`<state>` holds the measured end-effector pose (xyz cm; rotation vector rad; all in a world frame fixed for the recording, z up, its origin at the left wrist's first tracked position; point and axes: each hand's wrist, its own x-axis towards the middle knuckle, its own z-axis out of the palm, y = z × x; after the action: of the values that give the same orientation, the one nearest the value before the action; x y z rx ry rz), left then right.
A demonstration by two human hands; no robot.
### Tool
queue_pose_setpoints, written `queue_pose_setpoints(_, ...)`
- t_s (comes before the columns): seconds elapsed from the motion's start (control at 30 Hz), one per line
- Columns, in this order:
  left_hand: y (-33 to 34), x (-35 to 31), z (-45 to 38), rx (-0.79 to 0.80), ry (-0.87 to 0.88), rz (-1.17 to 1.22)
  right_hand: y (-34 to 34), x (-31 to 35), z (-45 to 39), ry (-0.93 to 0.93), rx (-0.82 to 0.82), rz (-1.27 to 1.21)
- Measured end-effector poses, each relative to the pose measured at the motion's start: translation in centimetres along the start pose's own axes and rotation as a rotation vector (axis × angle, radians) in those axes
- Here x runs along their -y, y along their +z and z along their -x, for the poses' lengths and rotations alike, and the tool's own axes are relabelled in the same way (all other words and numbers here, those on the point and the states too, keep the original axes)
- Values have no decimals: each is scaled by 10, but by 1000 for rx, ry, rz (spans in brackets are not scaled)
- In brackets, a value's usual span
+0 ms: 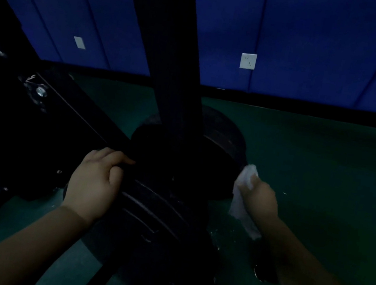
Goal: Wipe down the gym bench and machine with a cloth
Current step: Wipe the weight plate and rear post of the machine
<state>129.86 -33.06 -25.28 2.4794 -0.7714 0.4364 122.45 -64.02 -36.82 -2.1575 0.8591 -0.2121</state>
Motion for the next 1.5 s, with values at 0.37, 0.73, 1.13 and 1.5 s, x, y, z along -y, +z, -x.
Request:
queue_pose_setpoints(0.37,-1,-4,1,28,-43,-22,-16,120,109,-399,-106,-449)
queue_pose_setpoints(0.73,-1,-9,5,22,-33,-34,10,128,167,-469,6,-223)
queue_pose_setpoints(1.13,-5,2,5,34,-22,87,4,36,172,-156,38,-136)
queue_pose_setpoints(1.5,-13,5,3,116,-117,98,19,128,164,-598,-109,-20)
